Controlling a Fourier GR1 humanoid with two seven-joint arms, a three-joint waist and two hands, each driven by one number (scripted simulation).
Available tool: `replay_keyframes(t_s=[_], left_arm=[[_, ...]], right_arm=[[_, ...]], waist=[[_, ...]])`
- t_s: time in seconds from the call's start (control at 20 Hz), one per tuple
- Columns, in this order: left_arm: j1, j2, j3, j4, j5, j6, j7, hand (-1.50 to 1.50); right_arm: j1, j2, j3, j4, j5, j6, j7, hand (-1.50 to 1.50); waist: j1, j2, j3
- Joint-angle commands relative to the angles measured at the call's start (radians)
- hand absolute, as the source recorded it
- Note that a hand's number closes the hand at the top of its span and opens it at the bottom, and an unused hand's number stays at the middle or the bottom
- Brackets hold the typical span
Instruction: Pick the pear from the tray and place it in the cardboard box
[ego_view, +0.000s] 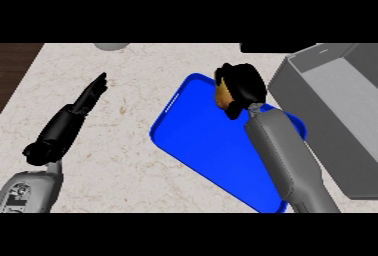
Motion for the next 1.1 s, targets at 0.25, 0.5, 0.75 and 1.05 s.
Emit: replay_keyframes(t_s=[0.25,0.5,0.75,1.05], left_arm=[[-0.003,-0.016,0.013,0.056,-0.004,0.000,-0.027,0.00],[-0.012,0.009,0.029,0.026,-0.005,-0.007,-0.011,0.00],[-0.013,-0.026,0.003,0.012,-0.022,0.007,0.017,0.00],[-0.003,-0.015,0.032,0.016,-0.004,-0.014,-0.005,0.00]], right_arm=[[-0.171,-0.044,-0.179,-0.021,-0.021,-0.101,0.202,1.50],[-0.222,-0.114,-0.326,-0.066,-0.072,-0.139,0.339,1.50],[-0.225,-0.228,-0.409,0.021,-0.094,-0.210,0.320,1.50],[-0.249,-0.386,-0.483,0.177,-0.134,-0.229,0.244,1.50]], waist=[[-0.013,-0.006,-0.001],[-0.019,-0.010,-0.001],[-0.008,-0.006,0.000],[-0.003,-0.003,-0.001]])
